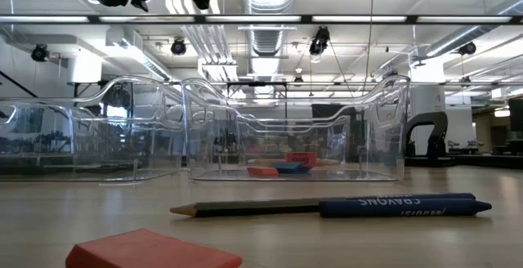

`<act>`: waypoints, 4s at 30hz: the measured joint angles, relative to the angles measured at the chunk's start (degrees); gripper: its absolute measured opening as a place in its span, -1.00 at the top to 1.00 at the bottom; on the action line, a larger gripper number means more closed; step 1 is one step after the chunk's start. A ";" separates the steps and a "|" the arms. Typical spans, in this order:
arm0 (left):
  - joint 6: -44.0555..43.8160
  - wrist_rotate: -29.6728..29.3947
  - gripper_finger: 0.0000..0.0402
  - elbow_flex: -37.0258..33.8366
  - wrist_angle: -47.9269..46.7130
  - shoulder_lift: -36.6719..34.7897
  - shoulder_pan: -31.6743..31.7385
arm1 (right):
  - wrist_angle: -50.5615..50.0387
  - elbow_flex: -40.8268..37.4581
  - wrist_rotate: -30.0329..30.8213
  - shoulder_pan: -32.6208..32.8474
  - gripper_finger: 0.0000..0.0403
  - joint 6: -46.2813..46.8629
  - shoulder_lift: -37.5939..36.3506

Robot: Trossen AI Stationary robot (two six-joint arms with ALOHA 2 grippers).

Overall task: Sort crayons/erasers/pens/pencils in bins
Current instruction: Put the white pen into the bottom left transparent bin

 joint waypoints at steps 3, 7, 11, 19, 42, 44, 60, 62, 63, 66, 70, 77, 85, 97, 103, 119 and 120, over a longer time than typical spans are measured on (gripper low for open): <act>1.50 -2.42 0.34 0.00 0.03 0.00 -0.91 | 0.34 0.00 0.00 0.00 0.86 -0.09 0.00; 3.48 -5.01 0.34 0.00 0.85 0.39 -1.96 | 0.37 0.00 0.00 0.00 0.86 -0.16 0.00; 2.74 -5.32 0.34 0.79 1.19 1.79 -2.27 | 0.39 0.00 0.00 0.00 0.86 -0.16 0.00; 2.59 -4.65 0.34 2.82 0.97 4.18 -3.13 | 0.22 0.00 0.00 0.00 0.86 -0.20 0.00; 2.93 -4.14 0.89 2.97 0.70 3.74 -3.16 | -1.79 0.02 0.07 0.00 0.67 -2.44 -0.07; 2.87 -4.16 0.89 2.95 0.74 3.74 -3.16 | -3.06 0.02 0.08 -0.02 0.54 -2.43 -0.13; 2.81 -12.33 0.89 4.06 -15.97 4.38 -3.59 | -31.43 0.04 0.27 -7.13 0.01 4.05 -12.05; -0.04 -11.56 0.89 4.49 -18.14 4.75 -3.82 | -35.30 0.04 0.25 -7.98 0.00 5.89 -13.14; -1.67 -10.51 0.89 4.78 -18.94 5.02 -3.95 | -36.98 0.04 0.29 -8.29 0.00 6.98 -13.45; -5.52 -8.29 0.89 5.77 -21.74 6.09 -5.12 | -40.92 0.04 0.21 -8.41 0.00 9.82 -13.70; -6.03 -6.70 0.89 8.54 -29.87 7.74 -8.79 | -45.04 0.04 -2.41 -8.12 0.00 12.55 -12.68; -1.64 -4.05 0.89 16.29 -56.56 6.81 -14.05 | -47.86 0.02 -7.47 -4.87 0.00 21.89 -9.74; -3.12 -13.36 0.89 18.50 -86.88 2.69 -26.86 | -48.09 0.02 -11.97 6.30 0.00 28.37 -6.02; -14.29 -33.55 0.89 10.53 -99.30 2.71 -40.82 | -48.39 0.00 -11.83 25.17 0.00 26.16 0.60; -20.64 -37.53 0.89 2.10 -98.15 2.73 -42.20 | -49.90 0.00 -11.49 27.86 0.00 26.38 0.27; -23.16 -43.87 0.75 -6.74 -86.52 2.73 -42.35 | -53.36 -1.38 -11.80 32.30 0.00 23.84 2.95; -23.16 -43.87 0.74 -6.75 -86.04 2.73 -42.35 | -53.31 -1.59 -11.82 32.31 0.00 23.84 2.90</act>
